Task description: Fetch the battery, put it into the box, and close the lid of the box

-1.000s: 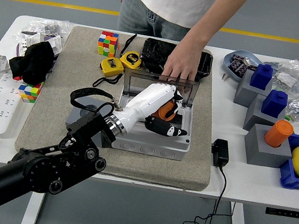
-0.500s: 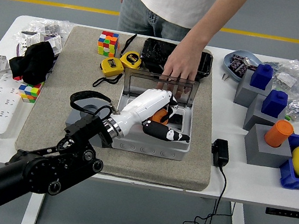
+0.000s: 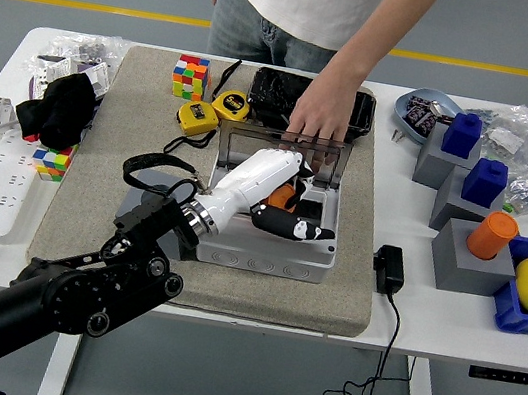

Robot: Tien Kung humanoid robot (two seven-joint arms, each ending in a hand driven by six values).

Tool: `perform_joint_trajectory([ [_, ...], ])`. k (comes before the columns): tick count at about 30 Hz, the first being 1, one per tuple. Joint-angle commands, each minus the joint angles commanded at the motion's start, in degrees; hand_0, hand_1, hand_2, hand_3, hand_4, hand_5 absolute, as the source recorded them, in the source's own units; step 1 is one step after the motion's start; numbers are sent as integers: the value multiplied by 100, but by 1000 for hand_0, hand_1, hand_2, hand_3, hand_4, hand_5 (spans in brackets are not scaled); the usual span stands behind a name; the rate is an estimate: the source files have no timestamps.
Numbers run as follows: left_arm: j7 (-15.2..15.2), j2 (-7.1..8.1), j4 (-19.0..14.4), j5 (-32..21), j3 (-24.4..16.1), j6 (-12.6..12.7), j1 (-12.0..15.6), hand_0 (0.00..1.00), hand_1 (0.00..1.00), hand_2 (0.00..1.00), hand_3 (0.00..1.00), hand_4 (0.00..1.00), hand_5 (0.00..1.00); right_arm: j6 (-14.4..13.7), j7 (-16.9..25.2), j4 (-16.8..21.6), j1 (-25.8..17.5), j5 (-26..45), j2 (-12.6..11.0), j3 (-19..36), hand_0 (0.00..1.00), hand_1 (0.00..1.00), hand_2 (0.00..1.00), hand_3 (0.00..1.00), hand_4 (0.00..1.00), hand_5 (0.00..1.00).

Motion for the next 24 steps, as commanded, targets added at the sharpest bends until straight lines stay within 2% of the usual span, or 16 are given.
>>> perform_joint_trajectory([
  [9, -34, 0, -4, 128, -23, 4, -8, 59, 43, 93, 88, 998, 408, 4, -3, -3, -4, 3, 3, 1, 752, 697, 715, 757, 998, 998],
  [10, -39, 0, -9, 138, -27, -20, -7, 191, 155, 191, 140, 998, 414, 6, -3, -2, -5, 2, 3, 2, 751, 698, 714, 758, 998, 998],
  [15, -39, 0, -13, 193, -65, -180, -12, 191, 155, 191, 140, 998, 414, 11, -7, 1, -4, -2, 9, 3, 751, 698, 714, 758, 998, 998],
  [16, -36, 0, -12, 203, -77, -206, -12, 436, 473, 376, 284, 998, 451, 11, -7, 1, -3, -4, 9, 5, 751, 698, 715, 758, 998, 998],
  [21, -26, 0, 8, 243, -103, -276, -10, 436, 473, 376, 284, 998, 451, 8, -6, -3, -7, 3, 9, 5, 751, 698, 715, 758, 998, 998],
  [22, -24, 0, 11, 251, -105, -281, -10, 728, 669, 557, 467, 998, 476, 7, -6, -5, -8, 7, 8, 3, 751, 697, 715, 757, 998, 998],
  [24, -27, 0, 9, 266, -118, -285, -10, 728, 669, 557, 467, 998, 476, 5, -7, -6, -13, 8, 7, 0, 751, 697, 715, 757, 998, 998],
])
